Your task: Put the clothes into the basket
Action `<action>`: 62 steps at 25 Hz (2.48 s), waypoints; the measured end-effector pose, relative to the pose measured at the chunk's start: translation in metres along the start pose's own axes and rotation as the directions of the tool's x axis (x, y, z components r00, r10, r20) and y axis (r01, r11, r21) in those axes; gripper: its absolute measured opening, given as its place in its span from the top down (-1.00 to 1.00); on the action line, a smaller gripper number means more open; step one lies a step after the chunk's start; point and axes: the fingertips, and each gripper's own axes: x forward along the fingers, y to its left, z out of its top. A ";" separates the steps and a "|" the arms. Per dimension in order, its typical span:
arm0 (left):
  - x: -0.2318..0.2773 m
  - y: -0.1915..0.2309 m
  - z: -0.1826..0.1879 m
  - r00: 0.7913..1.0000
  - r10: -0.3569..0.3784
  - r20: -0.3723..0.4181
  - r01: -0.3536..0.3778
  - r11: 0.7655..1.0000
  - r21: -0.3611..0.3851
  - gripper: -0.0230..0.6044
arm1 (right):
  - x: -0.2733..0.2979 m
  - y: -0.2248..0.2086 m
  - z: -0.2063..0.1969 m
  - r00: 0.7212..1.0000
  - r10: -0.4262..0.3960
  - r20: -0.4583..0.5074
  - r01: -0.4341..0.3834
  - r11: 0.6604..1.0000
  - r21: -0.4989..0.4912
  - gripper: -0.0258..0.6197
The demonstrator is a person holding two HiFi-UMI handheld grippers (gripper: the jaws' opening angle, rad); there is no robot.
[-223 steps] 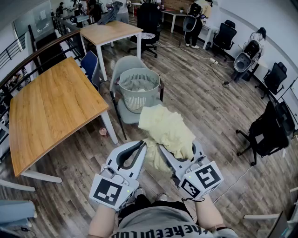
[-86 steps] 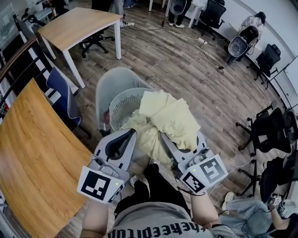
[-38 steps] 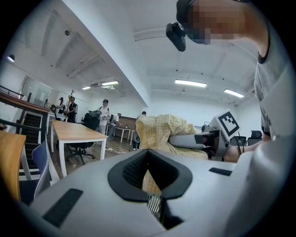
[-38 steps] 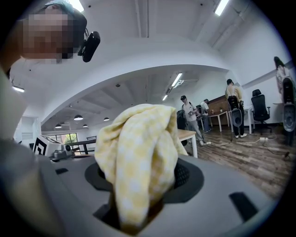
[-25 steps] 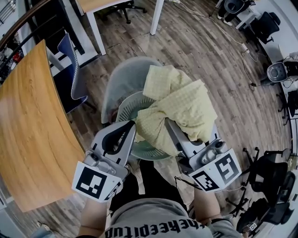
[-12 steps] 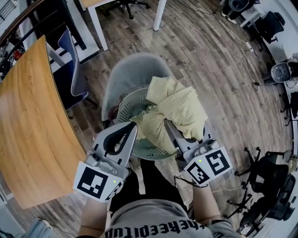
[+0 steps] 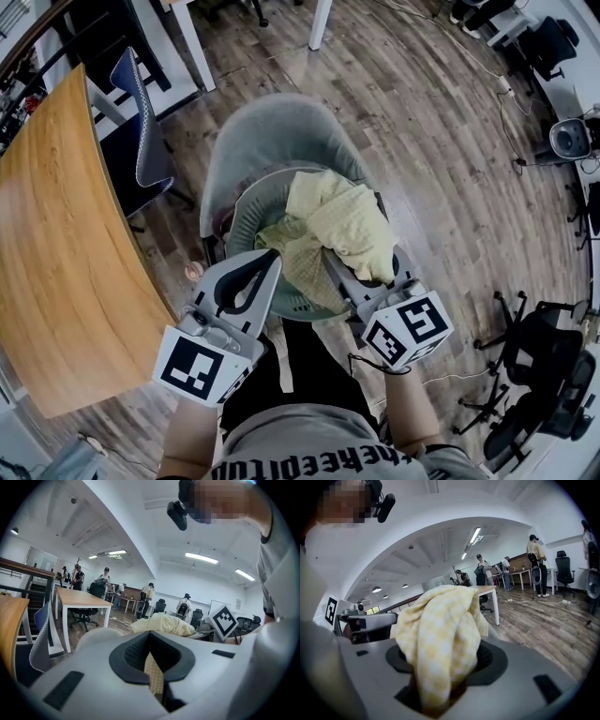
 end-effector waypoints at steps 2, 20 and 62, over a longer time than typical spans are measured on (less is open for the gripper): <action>0.001 -0.001 -0.006 1.000 0.001 -0.013 -0.001 1.000 -0.011 0.89 | 0.003 -0.003 -0.010 1.000 -0.011 -0.021 0.011 1.000 0.003 0.09; 0.000 0.012 -0.028 0.998 0.052 -0.044 -0.054 0.997 -0.052 0.88 | 0.021 -0.013 -0.074 0.979 -0.043 -0.198 0.038 0.999 -0.030 0.01; -0.023 0.002 -0.027 0.999 0.030 -0.027 -0.033 0.995 -0.090 0.88 | 0.000 -0.005 -0.042 0.991 -0.090 -0.101 0.088 0.996 -0.026 -0.06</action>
